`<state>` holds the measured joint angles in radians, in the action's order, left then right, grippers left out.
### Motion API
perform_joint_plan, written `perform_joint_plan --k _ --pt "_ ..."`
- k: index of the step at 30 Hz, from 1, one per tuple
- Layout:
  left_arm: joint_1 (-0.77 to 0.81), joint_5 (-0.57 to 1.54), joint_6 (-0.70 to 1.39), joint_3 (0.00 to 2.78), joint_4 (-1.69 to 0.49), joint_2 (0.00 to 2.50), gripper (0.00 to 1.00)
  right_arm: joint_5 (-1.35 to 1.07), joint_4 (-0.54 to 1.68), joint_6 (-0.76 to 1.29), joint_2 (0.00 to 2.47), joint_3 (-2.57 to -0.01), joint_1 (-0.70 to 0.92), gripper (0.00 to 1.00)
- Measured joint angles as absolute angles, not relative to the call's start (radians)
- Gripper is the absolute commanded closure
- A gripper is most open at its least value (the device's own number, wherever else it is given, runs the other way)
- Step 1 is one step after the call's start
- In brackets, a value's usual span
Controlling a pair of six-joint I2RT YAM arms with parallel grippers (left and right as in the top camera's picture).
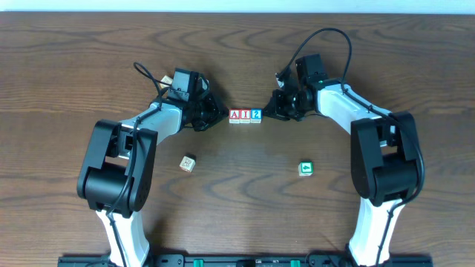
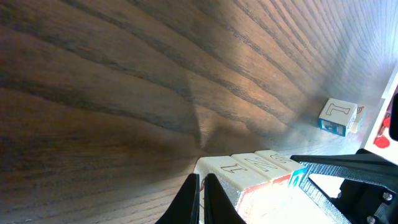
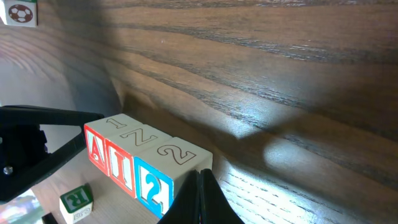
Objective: Spell out Ai2
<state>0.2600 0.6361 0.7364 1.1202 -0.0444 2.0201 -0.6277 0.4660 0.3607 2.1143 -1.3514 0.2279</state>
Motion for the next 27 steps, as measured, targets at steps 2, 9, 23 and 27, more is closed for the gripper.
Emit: perform_joint_plan --k 2,9,23,27 --pt "0.258 0.636 0.736 1.12 -0.044 2.02 0.94 -0.624 0.466 0.361 2.114 -1.351 0.228 0.99" --pt "0.207 0.649 0.719 1.123 -0.088 2.02 0.94 -0.615 0.502 0.359 2.114 -1.369 0.216 0.98" --pt "0.183 0.547 0.413 1.287 -0.541 1.628 0.94 -0.514 0.999 0.211 2.013 -1.739 0.185 0.98" --pt "0.184 0.49 0.316 1.291 -0.681 1.459 0.94 -0.454 1.102 0.162 1.845 -1.752 0.185 0.98"
